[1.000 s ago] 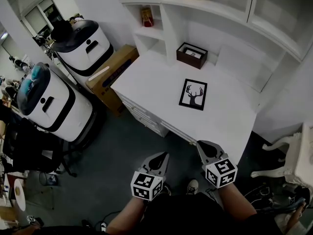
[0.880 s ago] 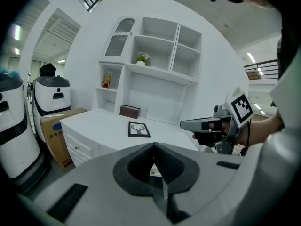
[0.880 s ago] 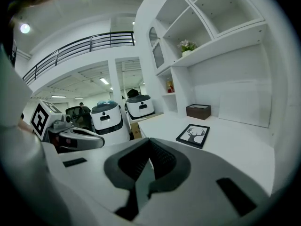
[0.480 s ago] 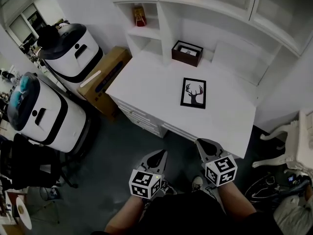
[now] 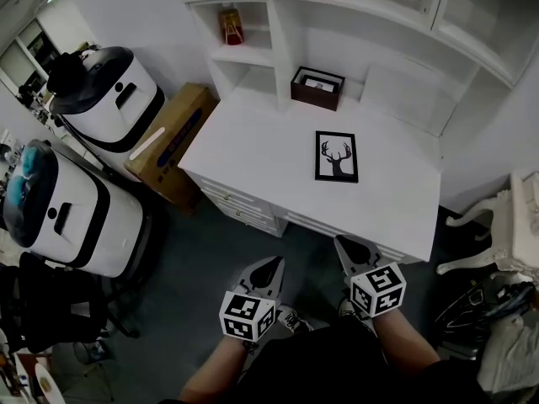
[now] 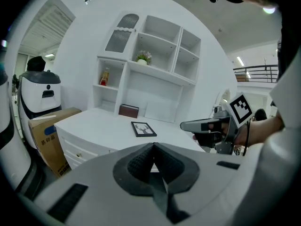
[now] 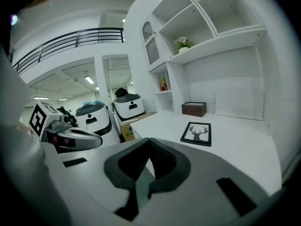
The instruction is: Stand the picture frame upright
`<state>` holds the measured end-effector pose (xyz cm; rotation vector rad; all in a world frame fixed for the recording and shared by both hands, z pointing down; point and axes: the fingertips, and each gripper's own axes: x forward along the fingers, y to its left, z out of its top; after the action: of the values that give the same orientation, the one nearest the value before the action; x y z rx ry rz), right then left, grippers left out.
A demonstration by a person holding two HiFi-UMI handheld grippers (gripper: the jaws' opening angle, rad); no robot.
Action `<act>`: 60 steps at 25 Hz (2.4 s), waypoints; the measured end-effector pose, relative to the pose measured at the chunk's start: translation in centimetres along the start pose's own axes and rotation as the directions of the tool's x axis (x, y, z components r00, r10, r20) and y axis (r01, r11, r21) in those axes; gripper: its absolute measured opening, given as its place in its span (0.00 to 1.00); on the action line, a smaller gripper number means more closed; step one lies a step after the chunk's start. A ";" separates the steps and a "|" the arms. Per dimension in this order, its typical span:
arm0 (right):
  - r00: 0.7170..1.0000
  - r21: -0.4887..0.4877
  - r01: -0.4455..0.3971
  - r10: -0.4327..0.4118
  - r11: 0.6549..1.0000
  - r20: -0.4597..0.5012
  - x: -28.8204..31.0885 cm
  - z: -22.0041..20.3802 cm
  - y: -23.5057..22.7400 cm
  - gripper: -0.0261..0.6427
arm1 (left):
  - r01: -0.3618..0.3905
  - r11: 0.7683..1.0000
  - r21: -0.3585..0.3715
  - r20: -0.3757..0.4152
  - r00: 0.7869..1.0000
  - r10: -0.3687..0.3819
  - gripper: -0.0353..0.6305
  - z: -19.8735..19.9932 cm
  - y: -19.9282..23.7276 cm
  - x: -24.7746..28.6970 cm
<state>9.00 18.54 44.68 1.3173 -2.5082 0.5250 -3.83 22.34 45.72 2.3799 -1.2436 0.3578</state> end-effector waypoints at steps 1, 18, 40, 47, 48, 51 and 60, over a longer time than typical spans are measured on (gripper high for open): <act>1.000 0.001 0.002 -0.002 1.000 -0.001 0.2 0.0 0.3 0.04 | 0.004 1.000 0.001 -0.001 1.000 -0.004 0.06 -0.1 0.3 -0.2; 0.999 0.004 -0.003 0.003 1.000 -0.038 4.9 1.4 -0.9 0.04 | -0.006 1.000 -0.002 -0.012 1.000 0.006 0.06 1.6 3.9 1.5; 0.991 0.130 0.122 -0.114 0.984 -0.071 11.6 2.1 -16.7 0.04 | 0.077 0.997 0.020 -0.125 0.989 -0.074 0.06 5.6 5.8 17.5; 0.984 0.157 0.166 -0.153 0.974 -0.092 13.3 1.7 -21.0 0.04 | 0.104 0.994 0.030 -0.153 0.983 -0.098 0.06 6.5 6.2 22.3; 0.983 0.159 0.171 -0.157 0.972 -0.095 13.5 1.6 -21.5 0.04 | 0.106 0.994 0.031 -0.157 0.983 -0.100 0.06 6.6 6.3 22.8; 0.980 0.168 0.186 -0.170 0.968 -0.104 13.8 1.6 -22.7 0.04 | 0.112 0.993 0.034 -0.164 0.981 -0.105 0.06 7.1 6.3 23.8; 0.965 0.199 0.235 -0.205 0.951 -0.162 15.5 0.1 -25.0 0.05 | 0.144 0.989 0.036 -0.181 0.974 -0.135 0.06 7.4 7.5 26.2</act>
<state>21.11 -5.98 55.46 1.5566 -2.2047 0.8269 5.01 -3.72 51.95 2.3999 -0.9922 0.5486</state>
